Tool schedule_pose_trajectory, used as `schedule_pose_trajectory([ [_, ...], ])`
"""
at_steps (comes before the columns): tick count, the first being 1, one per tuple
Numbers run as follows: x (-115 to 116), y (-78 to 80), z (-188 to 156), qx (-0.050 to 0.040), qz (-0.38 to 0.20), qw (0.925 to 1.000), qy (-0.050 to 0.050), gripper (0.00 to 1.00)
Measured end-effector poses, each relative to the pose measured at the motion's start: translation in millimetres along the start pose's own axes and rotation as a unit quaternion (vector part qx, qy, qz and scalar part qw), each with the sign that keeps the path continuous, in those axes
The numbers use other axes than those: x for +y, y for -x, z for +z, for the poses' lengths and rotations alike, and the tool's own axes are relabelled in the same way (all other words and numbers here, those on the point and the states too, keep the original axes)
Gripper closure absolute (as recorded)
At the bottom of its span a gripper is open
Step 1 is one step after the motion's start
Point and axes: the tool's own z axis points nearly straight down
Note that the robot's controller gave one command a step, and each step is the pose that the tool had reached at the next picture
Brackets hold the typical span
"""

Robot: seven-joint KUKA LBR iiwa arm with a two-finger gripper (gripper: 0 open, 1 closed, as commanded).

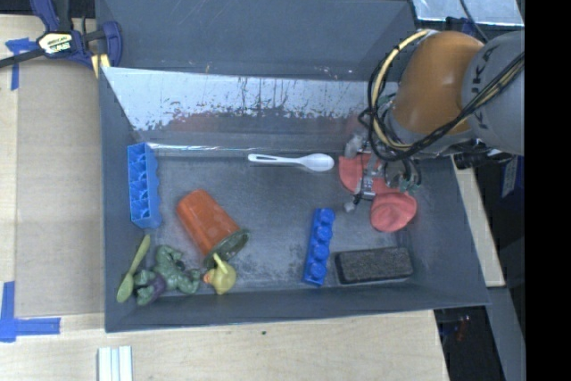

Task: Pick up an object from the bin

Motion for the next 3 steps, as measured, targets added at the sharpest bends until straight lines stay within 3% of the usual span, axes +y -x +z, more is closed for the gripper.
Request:
schedule_pose_trajectory([
  [1,-18,13.2,17,-0.0040,0.025,0.9997,0.000,1.00],
  [2,-18,13.2,17,-0.0040,0.025,0.9997,0.000,1.00],
  [3,-20,15.4,-47,-0.0025,0.017,0.9998,0.000,1.00],
])
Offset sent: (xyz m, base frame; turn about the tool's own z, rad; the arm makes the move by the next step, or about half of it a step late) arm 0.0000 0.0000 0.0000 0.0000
